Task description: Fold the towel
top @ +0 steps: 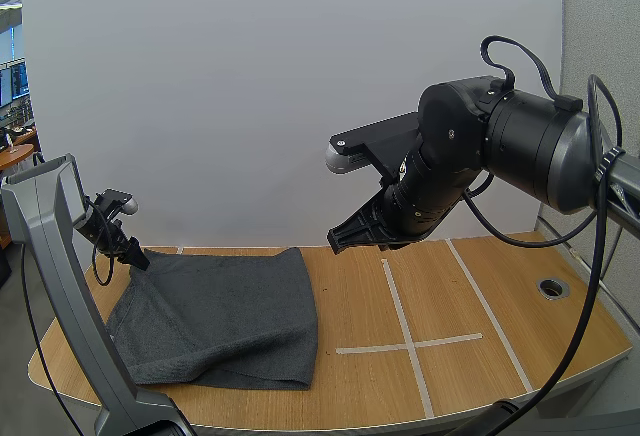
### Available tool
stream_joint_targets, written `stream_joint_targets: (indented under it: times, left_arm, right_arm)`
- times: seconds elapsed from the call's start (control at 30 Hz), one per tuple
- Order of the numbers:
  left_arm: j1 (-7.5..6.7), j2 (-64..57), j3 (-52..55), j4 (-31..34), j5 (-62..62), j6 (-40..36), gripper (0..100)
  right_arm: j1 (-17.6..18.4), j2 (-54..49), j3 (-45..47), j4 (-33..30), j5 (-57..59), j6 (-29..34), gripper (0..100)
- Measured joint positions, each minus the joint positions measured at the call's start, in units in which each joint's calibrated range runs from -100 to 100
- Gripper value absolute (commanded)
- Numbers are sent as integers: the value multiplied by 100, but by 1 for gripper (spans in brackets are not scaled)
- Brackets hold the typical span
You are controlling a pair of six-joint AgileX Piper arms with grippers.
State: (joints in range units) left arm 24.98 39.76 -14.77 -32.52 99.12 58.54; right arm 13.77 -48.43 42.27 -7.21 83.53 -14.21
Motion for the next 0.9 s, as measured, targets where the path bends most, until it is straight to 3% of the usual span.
stream_joint_targets:
  times: [0.33, 0.47, 0.57, 0.67, 0.9]
  left_arm:
    - [0, 169, 0, 0, 0, -20, 97]
    - [0, 161, 0, 0, 0, -43, 65]
    - [0, 161, 0, 0, 0, -57, 30]
    - [0, 161, 0, 0, 0, -68, 2]
    - [0, 161, 0, 0, 0, -82, 0]
  right_arm:
    - [0, 0, 0, 0, 0, 0, 0]
    - [0, 0, 0, 0, 0, 0, 0]
    - [0, 0, 0, 0, 0, 0, 0]
    - [0, 0, 0, 0, 0, 0, 0]
    - [0, 0, 0, 0, 0, 0, 0]
